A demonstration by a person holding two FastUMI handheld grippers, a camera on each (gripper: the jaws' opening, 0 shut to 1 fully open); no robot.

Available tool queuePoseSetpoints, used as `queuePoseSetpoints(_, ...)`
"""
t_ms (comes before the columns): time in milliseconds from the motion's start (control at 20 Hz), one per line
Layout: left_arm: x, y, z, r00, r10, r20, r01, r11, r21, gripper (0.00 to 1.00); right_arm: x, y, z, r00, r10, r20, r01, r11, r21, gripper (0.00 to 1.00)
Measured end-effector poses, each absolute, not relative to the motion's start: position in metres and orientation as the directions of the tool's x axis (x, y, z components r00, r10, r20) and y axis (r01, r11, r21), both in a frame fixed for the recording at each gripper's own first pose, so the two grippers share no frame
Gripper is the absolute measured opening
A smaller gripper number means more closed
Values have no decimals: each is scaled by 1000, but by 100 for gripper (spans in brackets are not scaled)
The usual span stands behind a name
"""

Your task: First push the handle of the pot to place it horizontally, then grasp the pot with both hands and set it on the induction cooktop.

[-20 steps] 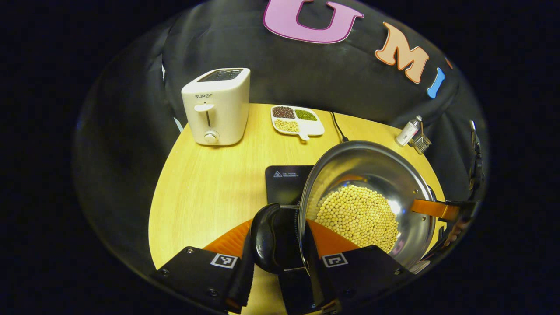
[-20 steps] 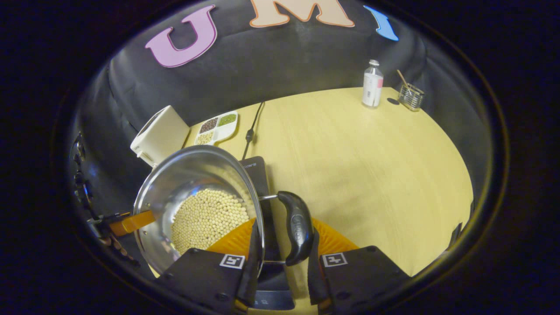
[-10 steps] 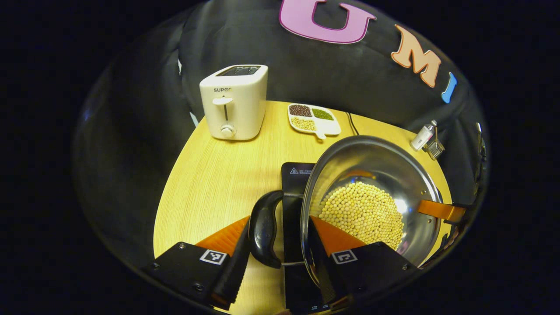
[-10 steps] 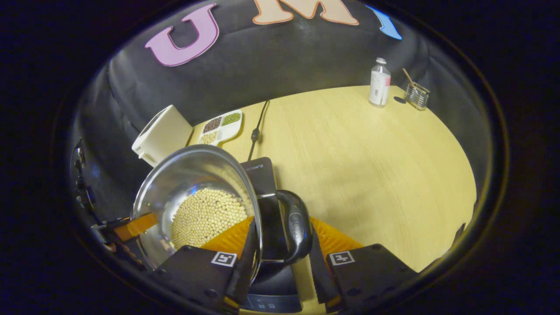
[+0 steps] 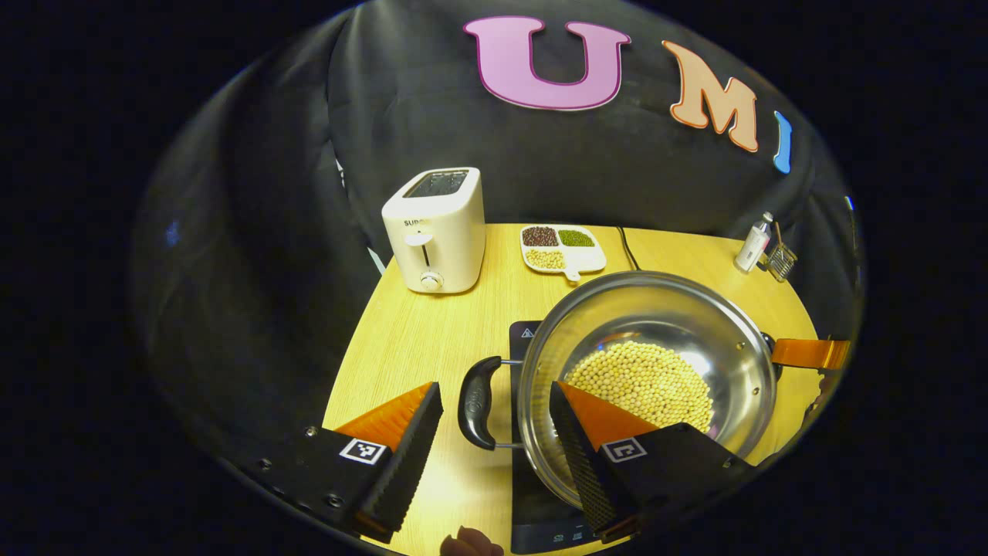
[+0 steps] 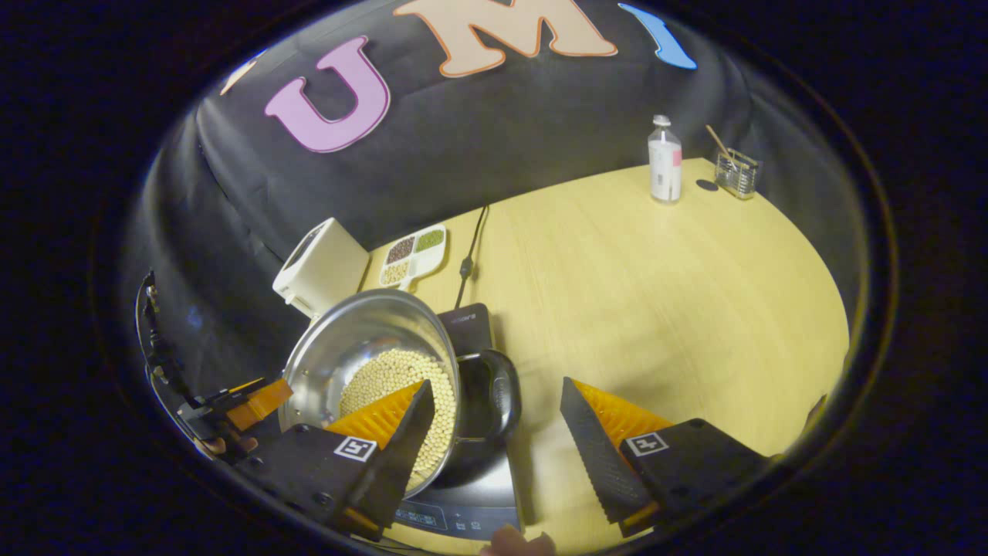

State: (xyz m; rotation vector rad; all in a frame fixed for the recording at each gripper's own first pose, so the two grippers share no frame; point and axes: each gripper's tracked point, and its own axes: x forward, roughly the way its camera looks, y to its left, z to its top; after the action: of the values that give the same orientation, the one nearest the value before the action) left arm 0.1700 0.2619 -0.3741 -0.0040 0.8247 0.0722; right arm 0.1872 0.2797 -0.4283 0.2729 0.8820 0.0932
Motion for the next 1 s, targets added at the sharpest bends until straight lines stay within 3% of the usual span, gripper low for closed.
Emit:
queuePoseSetpoints(50, 170, 259, -361, 697, 79, -713, -75, 996, 38, 86, 186, 273, -420, 649, 200, -734, 22, 959, 281, 100)
queuePoseSetpoints(100, 167, 253, -346, 717, 93, -691, -82, 995, 49, 86, 187, 267, -412, 663, 206, -720, 13, 958, 287, 100)
queuePoseSetpoints(150, 165, 244, -330, 739, 99, -667, -82, 995, 57, 86, 187, 258, -402, 680, 211, -702, -1, 958, 287, 93)
queuePoseSetpoints(200, 162, 232, -311, 766, 102, -635, -79, 995, 64, 86, 185, 248, -390, 697, 217, -683, -22, 959, 282, 93)
queuePoseSetpoints(250, 161, 220, -295, 788, 100, -607, -74, 995, 68, 86, 184, 240, -377, 713, 223, -665, -40, 960, 278, 100)
queuePoseSetpoints(350, 154, 190, -264, 822, 96, -561, -68, 995, 70, 86, 180, 219, -349, 751, 232, -619, -79, 961, 265, 100)
queuePoseSetpoints(400, 149, 177, -250, 837, 93, -539, -72, 996, 61, 85, 176, 210, -334, 765, 241, -597, -102, 961, 257, 93)
queuePoseSetpoints(500, 138, 146, -224, 857, 87, -507, -91, 996, 17, 85, 167, 192, -308, 794, 260, -550, -152, 960, 235, 92)
queuePoseSetpoints(550, 133, 132, -211, 866, 86, -492, -99, 995, -1, 85, 164, 185, -292, 810, 271, -520, -177, 959, 223, 100)
queuePoseSetpoints(950, 75, 53, -93, 949, 83, -304, -95, 995, -27, 84, 117, 150, -173, 881, 353, -313, -316, 934, 164, 100)
queuePoseSetpoints(1000, 74, 44, -81, 958, 70, -280, -81, 996, -28, 85, 115, 142, -158, 897, 345, -278, -319, 938, 138, 92)
